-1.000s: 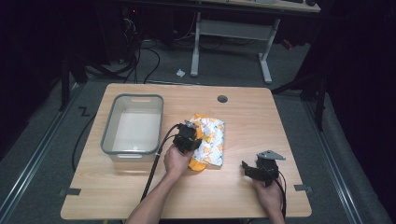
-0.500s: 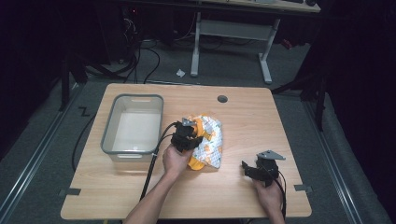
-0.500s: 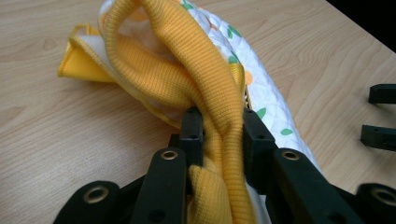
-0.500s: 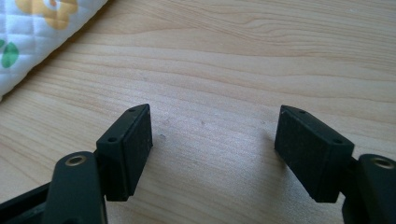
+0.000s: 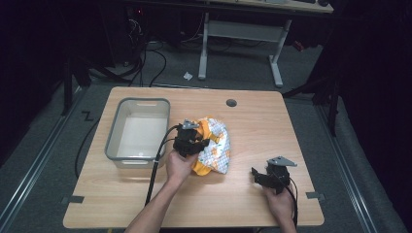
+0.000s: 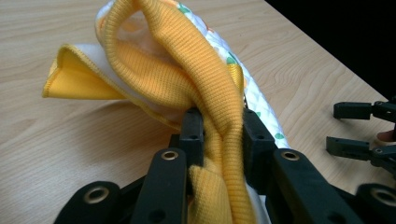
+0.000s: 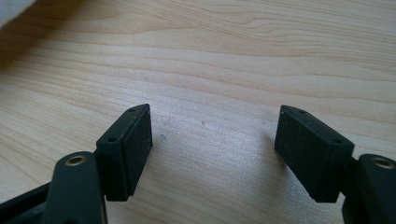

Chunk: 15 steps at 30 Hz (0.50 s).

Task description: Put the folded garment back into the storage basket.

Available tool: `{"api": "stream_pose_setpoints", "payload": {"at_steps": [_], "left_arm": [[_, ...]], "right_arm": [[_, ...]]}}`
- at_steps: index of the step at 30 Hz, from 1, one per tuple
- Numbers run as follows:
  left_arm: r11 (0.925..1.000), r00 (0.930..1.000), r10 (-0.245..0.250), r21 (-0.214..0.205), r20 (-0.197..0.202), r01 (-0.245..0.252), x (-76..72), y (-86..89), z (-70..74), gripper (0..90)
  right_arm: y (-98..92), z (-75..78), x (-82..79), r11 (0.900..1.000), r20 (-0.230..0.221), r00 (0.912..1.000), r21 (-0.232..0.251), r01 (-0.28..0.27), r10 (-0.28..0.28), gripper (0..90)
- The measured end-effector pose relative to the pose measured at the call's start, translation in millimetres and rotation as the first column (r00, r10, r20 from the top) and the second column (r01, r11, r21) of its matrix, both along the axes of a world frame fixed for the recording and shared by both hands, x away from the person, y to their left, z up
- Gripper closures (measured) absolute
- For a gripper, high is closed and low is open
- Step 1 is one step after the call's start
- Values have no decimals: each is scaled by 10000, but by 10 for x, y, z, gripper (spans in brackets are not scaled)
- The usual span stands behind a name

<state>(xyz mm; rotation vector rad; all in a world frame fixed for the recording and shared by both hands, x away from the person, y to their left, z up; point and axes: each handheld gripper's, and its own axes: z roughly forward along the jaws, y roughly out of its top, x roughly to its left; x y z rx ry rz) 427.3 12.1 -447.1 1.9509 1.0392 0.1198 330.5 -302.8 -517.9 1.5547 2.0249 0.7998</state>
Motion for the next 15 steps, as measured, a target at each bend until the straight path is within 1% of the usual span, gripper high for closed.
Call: {"api": "stream_pose_setpoints", "payload": {"at_steps": [5,8,10,11,12,15], "left_arm": [[9998,9999,-1,-222,133,4,-42,69,88,744],[9999,9996,-101,-111,271,105,-59,96,162,744],[9999,9993,-105,-93,360,108,-59,112,207,744],[9999,9991,-65,-149,412,71,-57,128,239,744],[9997,9992,-69,-210,388,77,-54,142,249,743],[9998,9992,-42,-211,390,50,-55,184,288,743]], "right_arm": [[1,0,0,10000,0,10000,-1,-4,4,280],[1,0,0,10000,1,10000,4,-1,1,279],[1,0,0,10000,0,10000,4,-1,1,280],[1,0,0,10000,0,10000,5,-1,1,280],[0,0,0,10000,10,10000,-4,-22,22,280],[0,0,-1,10000,-1,10000,-1,-24,24,280]]}}
